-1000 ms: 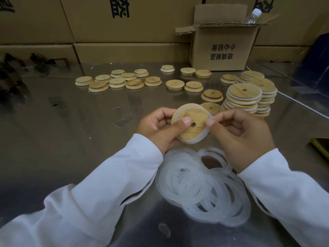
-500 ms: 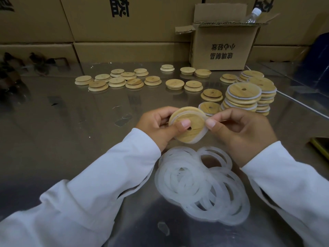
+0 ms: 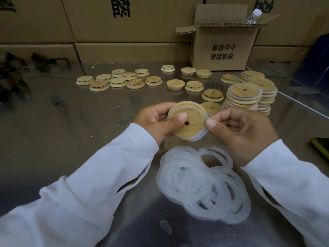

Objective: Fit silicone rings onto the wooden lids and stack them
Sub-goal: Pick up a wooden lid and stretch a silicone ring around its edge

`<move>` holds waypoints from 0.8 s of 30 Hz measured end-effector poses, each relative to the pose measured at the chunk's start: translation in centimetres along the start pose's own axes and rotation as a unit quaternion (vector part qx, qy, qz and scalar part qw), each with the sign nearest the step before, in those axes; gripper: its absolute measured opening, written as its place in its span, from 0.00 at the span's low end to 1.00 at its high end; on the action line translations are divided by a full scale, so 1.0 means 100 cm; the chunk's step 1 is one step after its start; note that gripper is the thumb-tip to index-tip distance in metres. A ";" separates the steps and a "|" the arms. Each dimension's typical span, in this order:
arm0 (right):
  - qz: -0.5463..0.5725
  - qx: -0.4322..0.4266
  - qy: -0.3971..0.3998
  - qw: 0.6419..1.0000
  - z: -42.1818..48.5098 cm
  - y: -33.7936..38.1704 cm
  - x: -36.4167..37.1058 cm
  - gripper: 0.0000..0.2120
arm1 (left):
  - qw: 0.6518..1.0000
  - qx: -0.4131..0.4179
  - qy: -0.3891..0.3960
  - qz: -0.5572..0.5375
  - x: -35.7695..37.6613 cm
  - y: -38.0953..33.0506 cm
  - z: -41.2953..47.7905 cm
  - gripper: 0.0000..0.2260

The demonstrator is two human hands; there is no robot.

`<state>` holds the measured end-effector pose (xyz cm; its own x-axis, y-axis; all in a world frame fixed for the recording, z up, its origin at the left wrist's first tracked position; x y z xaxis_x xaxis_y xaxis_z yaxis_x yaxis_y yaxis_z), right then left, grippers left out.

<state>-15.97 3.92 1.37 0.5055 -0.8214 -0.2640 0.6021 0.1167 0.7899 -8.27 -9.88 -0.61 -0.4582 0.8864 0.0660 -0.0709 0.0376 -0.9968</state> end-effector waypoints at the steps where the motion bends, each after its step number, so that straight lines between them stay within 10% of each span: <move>1: 0.005 0.002 0.001 1.000 0.000 0.000 0.000 0.07 | 1.000 -0.002 0.001 0.001 0.000 0.001 0.000 0.13; 24: -0.028 0.075 -0.006 0.997 -0.006 -0.016 -0.002 0.06 | 0.998 -0.033 -0.025 -0.055 0.000 0.014 0.001 0.05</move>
<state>-16.64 4.23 -0.14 0.4657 -0.8307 -0.3052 0.5295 -0.0147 0.8482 -8.43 -9.83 -1.99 -0.4944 0.8515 0.1748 -0.0645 0.1645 -0.9843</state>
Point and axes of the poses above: each hand's wrist, its own z-axis towards the middle knuckle, its own x-axis out of the palm, y = z × x, the point moved 7 cm from there along z, towards the middle knuckle, and after that the axes turned 10 degrees about -x, right-handed, at the moved point
